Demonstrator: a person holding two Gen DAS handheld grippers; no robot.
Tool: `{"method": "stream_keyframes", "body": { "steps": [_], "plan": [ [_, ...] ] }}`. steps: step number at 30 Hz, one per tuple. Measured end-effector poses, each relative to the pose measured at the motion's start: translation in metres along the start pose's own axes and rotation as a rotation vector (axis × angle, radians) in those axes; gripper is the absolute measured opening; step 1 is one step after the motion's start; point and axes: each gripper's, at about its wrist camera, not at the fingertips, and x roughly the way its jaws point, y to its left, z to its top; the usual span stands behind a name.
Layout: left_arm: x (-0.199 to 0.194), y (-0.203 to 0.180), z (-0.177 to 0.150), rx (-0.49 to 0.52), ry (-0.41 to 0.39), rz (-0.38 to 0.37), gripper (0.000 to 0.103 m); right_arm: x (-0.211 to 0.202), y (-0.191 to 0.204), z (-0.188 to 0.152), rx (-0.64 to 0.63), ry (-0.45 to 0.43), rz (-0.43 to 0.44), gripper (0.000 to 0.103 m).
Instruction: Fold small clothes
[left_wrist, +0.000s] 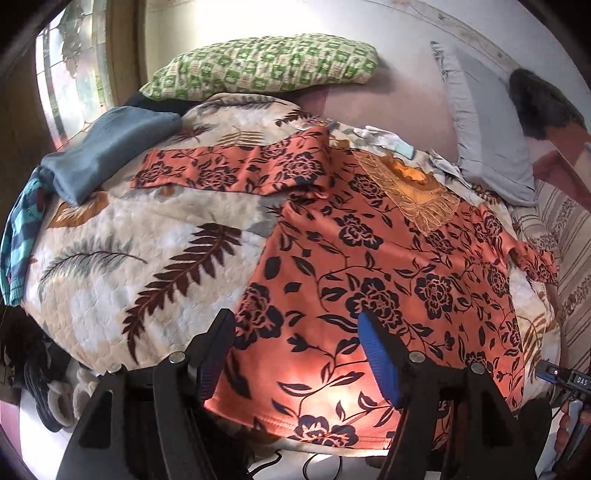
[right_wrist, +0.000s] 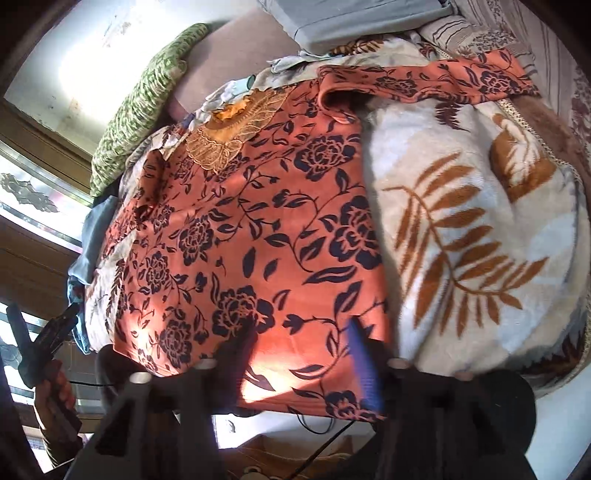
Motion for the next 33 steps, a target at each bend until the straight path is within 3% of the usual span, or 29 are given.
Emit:
{"method": "stream_keyframes", "body": {
  "steps": [3,5,6,7,9,12,15,17,20,23,24,25,26,29,33],
  "plan": [
    [0.049,-0.016,-0.014,0.058,0.111,-0.022,0.071,0.036,0.004,-0.006,0.009,0.060,0.011,0.081],
    [0.101,-0.020,-0.034,0.116,0.303,0.076,0.071,0.050,-0.008,-0.008,0.064,0.124,0.019,0.075],
    [0.107,-0.019,-0.040,0.130,0.306,0.097,0.075,0.045,-0.013,-0.003,0.073,0.102,0.044,0.070],
    [0.099,-0.021,-0.039,0.133,0.248,0.100,0.075,0.034,-0.018,0.005,0.083,0.062,0.065,0.070],
    [0.091,-0.029,-0.033,0.160,0.244,0.112,0.075,0.003,-0.037,0.029,0.142,-0.064,0.085,0.070],
    [0.067,-0.039,-0.020,0.188,0.125,0.104,0.076,-0.040,-0.087,0.077,0.308,-0.266,0.062,0.071],
    [0.063,-0.038,-0.014,0.169,0.099,0.071,0.076,-0.053,-0.147,0.125,0.476,-0.423,-0.025,0.071],
    [0.073,-0.031,-0.014,0.148,0.144,0.081,0.076,-0.044,-0.186,0.153,0.565,-0.459,-0.097,0.071],
    [0.084,-0.027,-0.021,0.106,0.185,0.092,0.076,-0.027,-0.238,0.182,0.689,-0.470,-0.135,0.071],
    [0.092,-0.020,-0.024,0.074,0.211,0.094,0.076,-0.013,-0.263,0.202,0.746,-0.473,-0.140,0.070],
    [0.093,-0.018,-0.025,0.070,0.212,0.096,0.076,-0.009,-0.267,0.208,0.748,-0.474,-0.144,0.064],
    [0.095,-0.019,-0.023,0.069,0.211,0.100,0.076,-0.005,-0.268,0.215,0.733,-0.463,-0.158,0.027],
    [0.095,-0.018,-0.023,0.068,0.202,0.099,0.076,-0.002,-0.268,0.223,0.716,-0.436,-0.185,0.008],
    [0.092,-0.015,-0.021,0.060,0.173,0.085,0.076,-0.004,-0.247,0.236,0.638,-0.433,-0.253,0.006],
    [0.089,-0.007,-0.021,0.031,0.152,0.057,0.076,-0.026,-0.156,0.264,0.389,-0.492,-0.252,0.006]
  ]
}}
